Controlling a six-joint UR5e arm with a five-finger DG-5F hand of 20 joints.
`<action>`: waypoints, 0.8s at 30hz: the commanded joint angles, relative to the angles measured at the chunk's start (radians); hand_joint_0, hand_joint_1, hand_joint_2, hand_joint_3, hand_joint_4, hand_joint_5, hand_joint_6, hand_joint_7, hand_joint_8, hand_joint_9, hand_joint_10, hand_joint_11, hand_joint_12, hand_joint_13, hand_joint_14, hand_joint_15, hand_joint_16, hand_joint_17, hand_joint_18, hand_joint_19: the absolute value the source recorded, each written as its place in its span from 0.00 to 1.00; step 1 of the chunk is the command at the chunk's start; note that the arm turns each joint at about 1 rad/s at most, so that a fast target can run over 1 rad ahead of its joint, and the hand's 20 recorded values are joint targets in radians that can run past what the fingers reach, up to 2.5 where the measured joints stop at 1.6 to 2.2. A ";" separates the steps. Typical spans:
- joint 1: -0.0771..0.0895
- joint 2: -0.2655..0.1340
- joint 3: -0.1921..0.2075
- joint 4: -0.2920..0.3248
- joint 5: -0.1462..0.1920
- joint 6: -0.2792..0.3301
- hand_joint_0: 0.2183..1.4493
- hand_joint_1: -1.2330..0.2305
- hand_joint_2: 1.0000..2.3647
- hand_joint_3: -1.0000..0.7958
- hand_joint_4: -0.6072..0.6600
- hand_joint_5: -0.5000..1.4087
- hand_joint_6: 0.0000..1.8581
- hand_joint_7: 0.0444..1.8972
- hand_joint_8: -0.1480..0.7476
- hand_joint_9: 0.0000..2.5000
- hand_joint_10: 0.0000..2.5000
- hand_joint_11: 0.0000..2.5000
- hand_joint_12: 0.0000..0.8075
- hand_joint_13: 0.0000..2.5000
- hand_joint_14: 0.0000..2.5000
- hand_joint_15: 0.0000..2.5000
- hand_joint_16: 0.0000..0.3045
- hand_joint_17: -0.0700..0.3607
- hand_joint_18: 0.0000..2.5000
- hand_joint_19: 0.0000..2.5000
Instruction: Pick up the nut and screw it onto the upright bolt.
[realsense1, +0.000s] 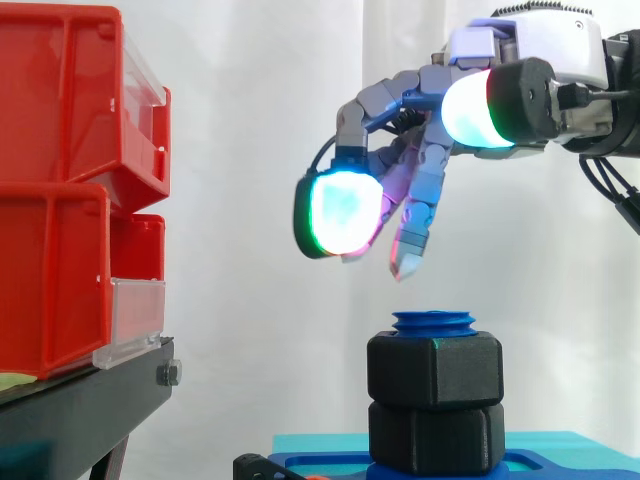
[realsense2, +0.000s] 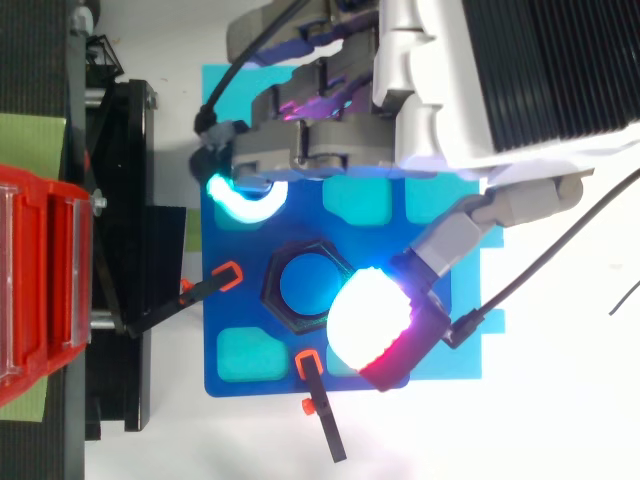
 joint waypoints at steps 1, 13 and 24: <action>0.010 -0.001 0.001 -0.001 0.006 0.000 0.23 0.69 0.00 0.28 0.63 0.20 0.27 0.36 0.45 0.43 0.00 0.00 0.28 0.32 0.00 0.00 0.09 0.30 0.18 0.00; 0.087 -0.001 -0.114 0.073 0.104 0.015 0.22 0.72 0.00 0.28 0.64 0.19 0.27 0.30 0.43 0.34 0.00 0.00 0.30 0.24 0.00 0.00 0.09 0.31 0.08 0.00; 0.107 -0.001 -0.121 0.077 0.108 0.020 0.22 0.72 0.00 0.28 0.64 0.20 0.27 0.34 0.42 0.33 0.00 0.00 0.32 0.22 0.00 0.00 0.09 0.31 0.07 0.00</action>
